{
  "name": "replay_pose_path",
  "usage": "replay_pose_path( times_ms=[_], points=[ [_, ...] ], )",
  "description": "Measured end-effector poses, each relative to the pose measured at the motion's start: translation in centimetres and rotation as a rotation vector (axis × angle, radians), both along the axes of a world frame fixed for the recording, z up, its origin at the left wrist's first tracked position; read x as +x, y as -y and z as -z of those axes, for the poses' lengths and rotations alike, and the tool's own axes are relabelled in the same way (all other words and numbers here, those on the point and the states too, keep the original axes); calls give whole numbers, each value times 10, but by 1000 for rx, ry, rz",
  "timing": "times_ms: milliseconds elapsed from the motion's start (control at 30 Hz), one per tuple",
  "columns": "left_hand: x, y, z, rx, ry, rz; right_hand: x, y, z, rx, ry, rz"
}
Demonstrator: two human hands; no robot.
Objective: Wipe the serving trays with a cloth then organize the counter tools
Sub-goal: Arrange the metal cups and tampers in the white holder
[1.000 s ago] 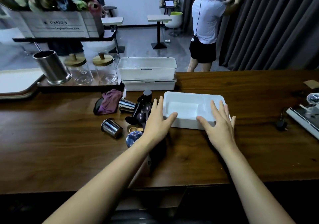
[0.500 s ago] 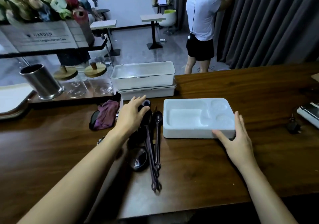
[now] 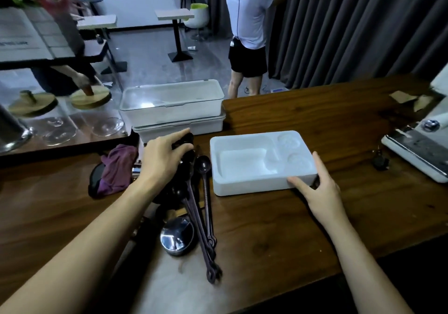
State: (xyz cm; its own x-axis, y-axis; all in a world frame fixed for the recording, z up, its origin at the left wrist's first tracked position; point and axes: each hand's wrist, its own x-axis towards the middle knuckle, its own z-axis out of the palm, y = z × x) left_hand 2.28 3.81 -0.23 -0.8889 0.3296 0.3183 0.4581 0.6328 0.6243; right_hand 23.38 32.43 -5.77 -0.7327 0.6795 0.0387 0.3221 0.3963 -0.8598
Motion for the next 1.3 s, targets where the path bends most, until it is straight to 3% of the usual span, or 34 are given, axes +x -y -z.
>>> replay_pose_path(
  times_ms=[233, 433, 600, 933, 1300],
  points=[
    [-6, -26, -28, 195, -71, -14, -4, -4, 6, -25, -37, -11],
    [8, -76, -43, 278, -97, 126, -5, -8, 10, -3, -38, -26],
    [26, -130, -43, 347, 24, 242, -2, -10, 8, 6, -51, -45],
    [37, -216, -29, 249, 64, 325, -4, -8, 9, 38, -50, -49],
    [31, -228, -10, 254, 138, 341, -6, -8, 15, 69, -68, -42]
  ],
)
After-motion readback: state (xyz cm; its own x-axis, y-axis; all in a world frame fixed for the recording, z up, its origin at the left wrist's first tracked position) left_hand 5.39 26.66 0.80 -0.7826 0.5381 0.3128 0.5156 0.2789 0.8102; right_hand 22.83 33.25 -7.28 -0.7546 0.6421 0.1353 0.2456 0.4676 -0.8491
